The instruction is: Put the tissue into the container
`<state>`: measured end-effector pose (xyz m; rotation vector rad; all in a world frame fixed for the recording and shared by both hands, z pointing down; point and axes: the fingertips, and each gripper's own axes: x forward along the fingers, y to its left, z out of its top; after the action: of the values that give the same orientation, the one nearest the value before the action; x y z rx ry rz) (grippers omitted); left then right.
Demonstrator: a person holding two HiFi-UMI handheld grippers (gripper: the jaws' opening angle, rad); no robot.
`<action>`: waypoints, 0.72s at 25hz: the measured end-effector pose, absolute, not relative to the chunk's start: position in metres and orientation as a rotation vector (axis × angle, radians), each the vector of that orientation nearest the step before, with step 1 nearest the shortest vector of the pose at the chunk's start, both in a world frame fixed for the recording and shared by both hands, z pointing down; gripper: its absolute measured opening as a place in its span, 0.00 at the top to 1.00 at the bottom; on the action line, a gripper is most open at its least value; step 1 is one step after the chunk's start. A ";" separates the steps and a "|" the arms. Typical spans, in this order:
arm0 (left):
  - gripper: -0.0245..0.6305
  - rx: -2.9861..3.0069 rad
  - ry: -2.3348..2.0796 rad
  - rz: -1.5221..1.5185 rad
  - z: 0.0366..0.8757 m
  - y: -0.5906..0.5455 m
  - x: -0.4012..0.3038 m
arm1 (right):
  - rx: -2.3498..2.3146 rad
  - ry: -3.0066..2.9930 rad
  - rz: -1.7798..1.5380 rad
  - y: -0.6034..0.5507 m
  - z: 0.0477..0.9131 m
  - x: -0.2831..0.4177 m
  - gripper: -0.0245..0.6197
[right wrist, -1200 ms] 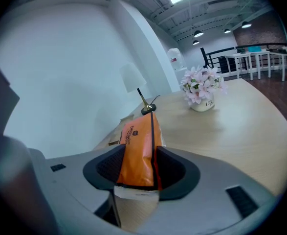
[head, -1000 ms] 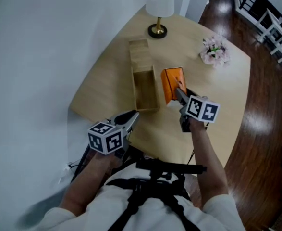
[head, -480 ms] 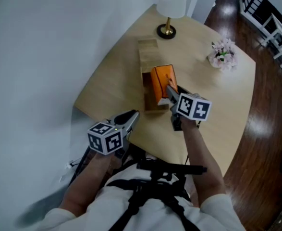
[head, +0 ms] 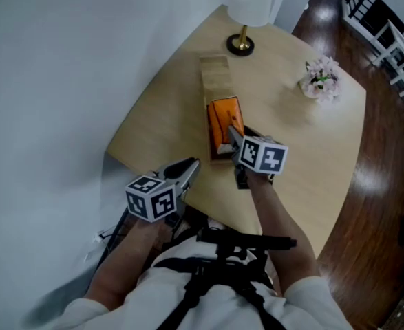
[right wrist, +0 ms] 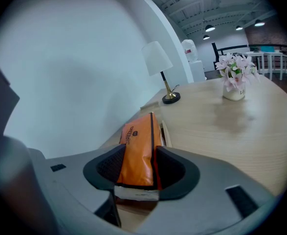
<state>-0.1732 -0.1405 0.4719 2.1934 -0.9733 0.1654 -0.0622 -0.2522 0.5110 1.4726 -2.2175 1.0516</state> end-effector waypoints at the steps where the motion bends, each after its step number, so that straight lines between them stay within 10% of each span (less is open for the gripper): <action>1: 0.88 2.192 -0.972 0.164 0.473 -0.141 -0.174 | 1.471 -2.207 1.049 -0.252 0.514 -0.065 0.66; 18: 0.88 2.173 -0.934 0.150 0.479 -0.136 -0.178 | 1.367 -1.968 1.113 -0.253 0.565 -0.079 0.57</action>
<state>-0.1783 -0.1359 0.4786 2.1730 -0.9341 0.1502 -0.0791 -0.2527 0.5650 1.3672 -1.9685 1.1129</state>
